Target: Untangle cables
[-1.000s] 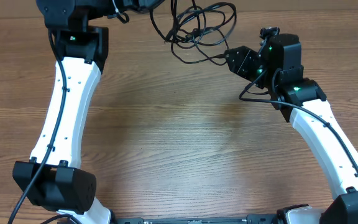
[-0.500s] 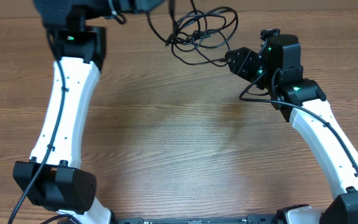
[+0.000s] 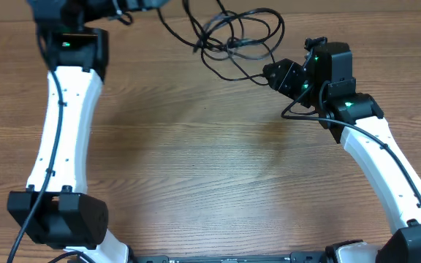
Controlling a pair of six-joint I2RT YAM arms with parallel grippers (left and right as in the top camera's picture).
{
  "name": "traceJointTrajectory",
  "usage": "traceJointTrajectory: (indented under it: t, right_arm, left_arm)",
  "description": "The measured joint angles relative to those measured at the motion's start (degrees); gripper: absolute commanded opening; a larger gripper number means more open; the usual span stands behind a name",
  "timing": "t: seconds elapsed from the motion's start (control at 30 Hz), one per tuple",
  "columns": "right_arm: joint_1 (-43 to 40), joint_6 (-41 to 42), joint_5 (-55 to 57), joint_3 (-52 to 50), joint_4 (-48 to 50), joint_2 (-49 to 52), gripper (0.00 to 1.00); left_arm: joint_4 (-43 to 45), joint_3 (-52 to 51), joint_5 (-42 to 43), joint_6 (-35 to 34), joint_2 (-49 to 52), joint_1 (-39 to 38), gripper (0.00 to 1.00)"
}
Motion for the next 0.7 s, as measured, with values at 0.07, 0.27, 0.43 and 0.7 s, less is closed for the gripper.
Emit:
traceJointTrajectory:
  t: [0.07,0.27,0.43,0.7]
  right_arm:
    - [0.0,0.0,0.0,0.0,0.0,0.0,0.46]
    - [0.0,0.0,0.1,0.0,0.0,0.0,0.46]
    - [0.0,0.1,0.4,0.0,-0.1,0.0,0.46]
    - [0.0,1.7,0.2,0.0,-2.3,0.0,0.45]
  left_arm:
    - [-0.2,0.0,0.0,-0.3,0.0,1.4,0.04]
    - [-0.3,0.0,0.0,-1.0,0.0,1.4,0.04]
    - [-0.3,0.0,0.0,-1.0,0.0,1.1,0.04]
    - [-0.4,0.0,0.0,-1.0,0.0,2.4,0.04]
